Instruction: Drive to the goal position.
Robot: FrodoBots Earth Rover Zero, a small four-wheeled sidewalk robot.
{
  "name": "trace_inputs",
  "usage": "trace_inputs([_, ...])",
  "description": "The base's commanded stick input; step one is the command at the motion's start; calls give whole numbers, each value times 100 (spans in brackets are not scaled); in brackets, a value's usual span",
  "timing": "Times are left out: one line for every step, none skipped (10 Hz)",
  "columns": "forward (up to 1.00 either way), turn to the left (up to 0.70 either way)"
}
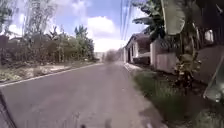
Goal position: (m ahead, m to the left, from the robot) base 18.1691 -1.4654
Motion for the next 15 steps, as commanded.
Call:
trace_inputs([70, 0])
trace_inputs([70, 0])
trace_inputs([70, 0])
trace_inputs([70, 0])
trace_inputs([70, 0])
trace_inputs([70, 0])
trace_inputs([70, 0])
trace_inputs([70, 0])
trace_inputs([70, 0])
trace_inputs([70, 0])
trace_inputs([70, 0])
trace_inputs([70, 0])
trace_inputs([70, 0])
trace_inputs([70, 0])
trace_inputs([70, 0])
